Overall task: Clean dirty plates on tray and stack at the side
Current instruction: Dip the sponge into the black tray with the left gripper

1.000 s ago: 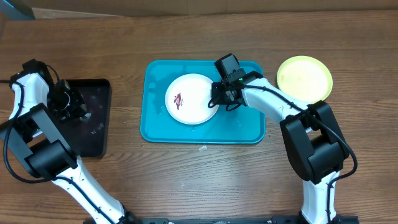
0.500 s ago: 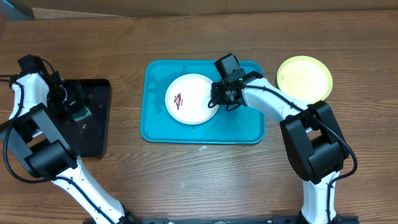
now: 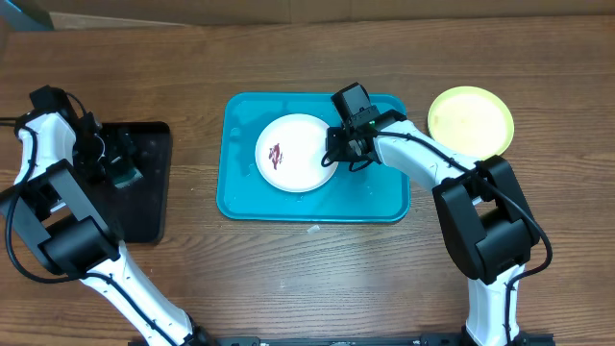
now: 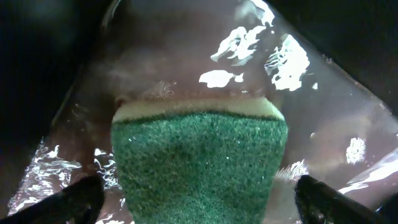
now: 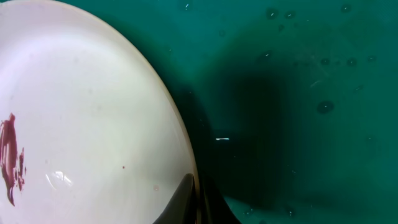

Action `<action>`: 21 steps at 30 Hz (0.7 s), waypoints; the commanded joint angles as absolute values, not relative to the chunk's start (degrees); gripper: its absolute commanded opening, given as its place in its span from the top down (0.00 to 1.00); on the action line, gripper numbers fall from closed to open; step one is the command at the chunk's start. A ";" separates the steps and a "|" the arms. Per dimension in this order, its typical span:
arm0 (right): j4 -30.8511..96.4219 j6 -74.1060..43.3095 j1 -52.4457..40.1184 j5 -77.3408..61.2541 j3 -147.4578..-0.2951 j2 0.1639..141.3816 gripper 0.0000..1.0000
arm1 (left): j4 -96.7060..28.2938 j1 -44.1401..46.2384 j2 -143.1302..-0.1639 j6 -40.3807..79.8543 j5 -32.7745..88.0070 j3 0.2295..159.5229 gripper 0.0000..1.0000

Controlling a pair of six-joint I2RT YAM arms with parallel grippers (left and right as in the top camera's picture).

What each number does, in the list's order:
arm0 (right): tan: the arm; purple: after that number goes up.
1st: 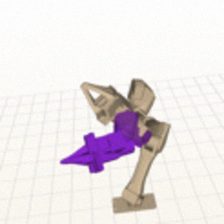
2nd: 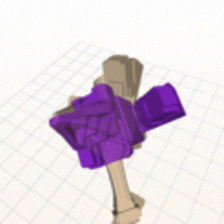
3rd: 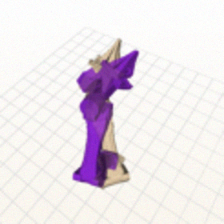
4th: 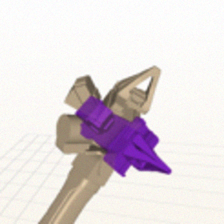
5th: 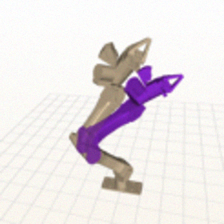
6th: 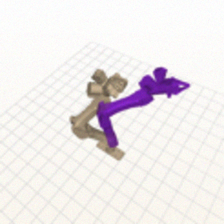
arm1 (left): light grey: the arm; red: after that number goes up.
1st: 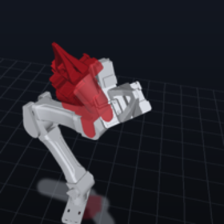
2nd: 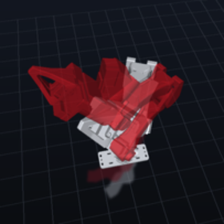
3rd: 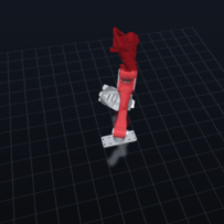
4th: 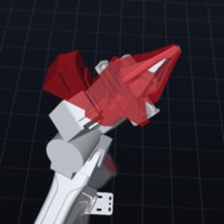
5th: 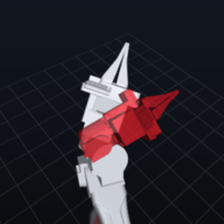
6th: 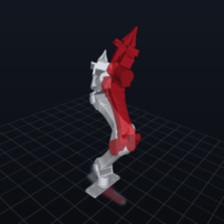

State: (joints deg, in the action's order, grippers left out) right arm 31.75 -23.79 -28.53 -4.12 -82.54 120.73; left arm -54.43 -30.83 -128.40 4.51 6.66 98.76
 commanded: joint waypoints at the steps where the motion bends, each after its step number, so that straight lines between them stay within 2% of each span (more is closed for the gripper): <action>1: 32.21 -24.01 -28.53 -3.46 -83.22 121.54 0.96 | -55.53 -30.63 -129.27 4.93 7.07 98.41 0.03; 2: 32.21 -24.01 -28.53 -3.46 -83.22 121.54 0.96 | -55.70 -30.63 -129.27 4.91 7.05 98.41 0.23; 3: 32.21 -24.01 -28.53 -3.46 -83.22 121.54 0.96 | -55.83 -30.63 -129.27 4.91 7.05 98.41 0.57; 4: 32.21 -24.01 -28.53 -3.46 -83.22 121.54 0.96 | -55.86 -30.63 -129.27 4.91 7.05 98.41 0.87; 5: 32.21 -24.01 -28.53 -3.46 -83.22 121.54 0.96 | -55.86 -30.63 -129.27 4.93 7.07 98.41 0.96; 7: 32.21 -24.01 -28.53 -3.46 -83.22 121.54 0.96 | -55.83 -30.63 -129.27 4.91 7.05 98.41 0.96; 8: 32.21 -24.01 -28.53 -3.46 -83.22 121.54 0.96 | -55.79 -30.63 -129.27 4.91 7.05 98.41 0.89; 9: 32.21 -24.01 -28.53 -3.46 -83.22 121.54 0.96 | -55.77 -30.63 -129.27 4.91 7.05 98.41 0.57; 10: 32.21 -24.01 -28.53 -3.46 -83.22 121.54 0.96 | -55.70 -30.63 -129.27 4.91 7.05 98.41 0.09; 11: 32.21 -24.01 -28.53 -3.46 -83.22 121.54 0.96 | -55.64 -30.63 -129.27 4.91 7.05 98.41 0.00; 21: 32.23 -24.01 -28.53 -3.46 -83.22 121.54 0.96 | -54.61 -30.63 -129.27 4.91 5.74 98.41 0.00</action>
